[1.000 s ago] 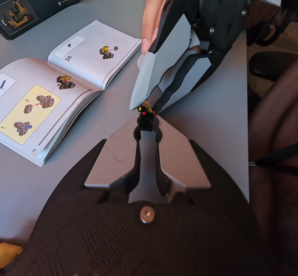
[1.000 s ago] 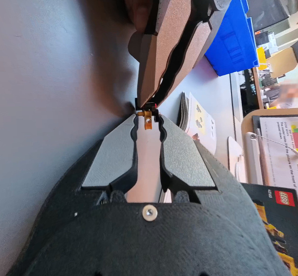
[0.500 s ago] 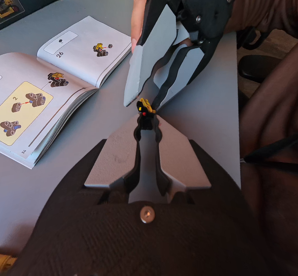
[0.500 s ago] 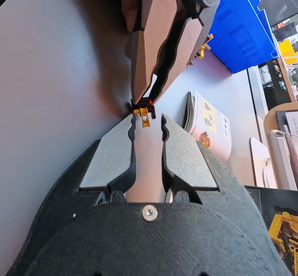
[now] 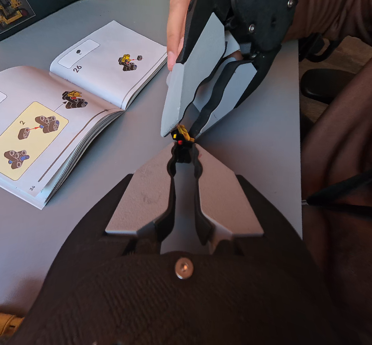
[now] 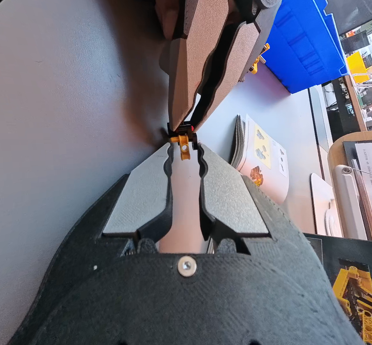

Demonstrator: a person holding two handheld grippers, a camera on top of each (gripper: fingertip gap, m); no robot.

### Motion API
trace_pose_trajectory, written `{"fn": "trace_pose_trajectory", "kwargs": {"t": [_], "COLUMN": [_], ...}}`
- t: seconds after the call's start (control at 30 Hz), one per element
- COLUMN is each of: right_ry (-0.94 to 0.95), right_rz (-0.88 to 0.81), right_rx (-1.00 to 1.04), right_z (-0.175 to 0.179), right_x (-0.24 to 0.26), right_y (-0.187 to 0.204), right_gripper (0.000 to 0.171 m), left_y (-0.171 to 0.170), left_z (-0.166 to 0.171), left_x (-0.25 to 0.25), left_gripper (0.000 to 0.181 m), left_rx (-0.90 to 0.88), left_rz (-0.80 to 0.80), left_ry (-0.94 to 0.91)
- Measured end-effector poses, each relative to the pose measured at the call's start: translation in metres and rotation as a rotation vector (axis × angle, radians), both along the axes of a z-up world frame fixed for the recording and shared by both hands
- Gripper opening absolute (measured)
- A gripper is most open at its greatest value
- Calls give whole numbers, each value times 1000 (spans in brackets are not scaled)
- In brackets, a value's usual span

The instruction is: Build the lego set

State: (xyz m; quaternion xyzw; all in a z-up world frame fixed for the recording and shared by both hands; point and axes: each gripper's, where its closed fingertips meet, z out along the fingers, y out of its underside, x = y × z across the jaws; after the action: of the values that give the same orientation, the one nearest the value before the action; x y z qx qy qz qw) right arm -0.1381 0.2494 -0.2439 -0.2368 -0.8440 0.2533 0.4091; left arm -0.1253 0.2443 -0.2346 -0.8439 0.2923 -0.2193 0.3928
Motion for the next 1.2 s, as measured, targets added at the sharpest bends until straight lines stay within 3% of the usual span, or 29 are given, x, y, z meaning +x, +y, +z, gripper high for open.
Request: {"fn": "trace_pose_trajectory", "kwargs": {"t": [1.2], "right_ry": [-74], "right_rz": [20], "right_rx": [-81], "right_z": [-1], "right_x": [4], "right_y": [-4], "right_gripper": [24], "left_y": [0], "left_z": [0], "left_x": [7], "left_gripper": [10], "left_rx": [0], "left_rz": [-9], "left_ry": [-1]}}
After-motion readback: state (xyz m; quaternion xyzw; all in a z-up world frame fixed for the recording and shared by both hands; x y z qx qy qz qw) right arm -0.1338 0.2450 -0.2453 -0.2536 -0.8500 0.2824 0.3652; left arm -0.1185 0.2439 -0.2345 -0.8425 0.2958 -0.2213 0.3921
